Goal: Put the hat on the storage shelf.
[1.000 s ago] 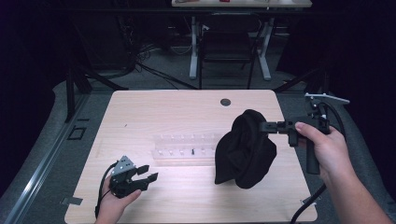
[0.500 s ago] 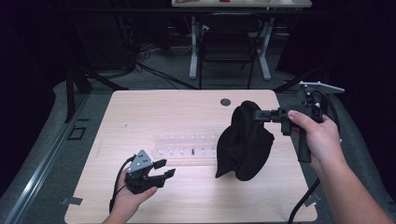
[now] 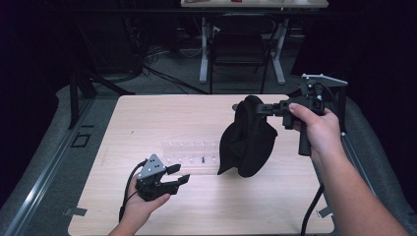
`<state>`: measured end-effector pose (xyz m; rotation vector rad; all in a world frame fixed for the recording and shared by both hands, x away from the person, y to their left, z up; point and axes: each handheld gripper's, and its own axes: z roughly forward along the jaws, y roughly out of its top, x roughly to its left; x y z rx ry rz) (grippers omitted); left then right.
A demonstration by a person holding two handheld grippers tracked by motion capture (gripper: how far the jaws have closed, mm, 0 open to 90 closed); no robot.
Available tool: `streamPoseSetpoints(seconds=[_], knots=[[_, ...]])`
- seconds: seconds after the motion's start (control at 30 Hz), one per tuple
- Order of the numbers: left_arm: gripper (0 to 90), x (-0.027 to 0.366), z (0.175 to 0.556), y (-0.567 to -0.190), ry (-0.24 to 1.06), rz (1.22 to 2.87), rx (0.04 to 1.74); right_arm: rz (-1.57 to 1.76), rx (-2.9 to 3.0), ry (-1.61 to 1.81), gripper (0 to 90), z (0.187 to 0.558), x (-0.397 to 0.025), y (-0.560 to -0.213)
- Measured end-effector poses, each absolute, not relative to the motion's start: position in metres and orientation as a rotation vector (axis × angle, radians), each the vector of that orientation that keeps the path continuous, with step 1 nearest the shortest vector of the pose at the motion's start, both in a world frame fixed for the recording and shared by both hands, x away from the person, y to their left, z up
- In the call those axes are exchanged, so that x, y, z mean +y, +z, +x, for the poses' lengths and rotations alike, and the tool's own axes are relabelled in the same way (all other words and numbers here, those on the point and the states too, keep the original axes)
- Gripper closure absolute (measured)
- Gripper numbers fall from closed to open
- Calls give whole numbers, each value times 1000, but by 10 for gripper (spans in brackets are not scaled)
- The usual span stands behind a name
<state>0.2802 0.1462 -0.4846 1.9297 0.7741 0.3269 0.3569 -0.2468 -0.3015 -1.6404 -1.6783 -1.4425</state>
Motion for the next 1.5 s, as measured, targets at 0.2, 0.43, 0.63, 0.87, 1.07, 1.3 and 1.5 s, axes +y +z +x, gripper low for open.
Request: streamPoseSetpoints(seconds=[0.2,0.43,0.63,0.87,1.07,1.3,1.5], knots=[[513,136,285,-478,331,1930,747,-1633,-1688,-1449,889,373,-238,-303],[514,118,292,-473,348,1956,702,-1633,-1688,-1458,888,389,-233,-310],[511,102,300,-474,339,1975,690,-1645,-1683,-1464,888,398,-231,-314],[509,85,306,-476,344,2007,678,-1653,-1691,-1457,888,401,-230,-316],[529,76,311,-482,363,2026,688,-1643,-1693,-1461,888,400,-224,-317],[730,69,316,-489,380,2091,680,-1621,-1678,-1476,888,401,-216,-318],[836,68,319,-497,389,2108,702,-1608,-1676,-1481,888,401,-212,-318]])
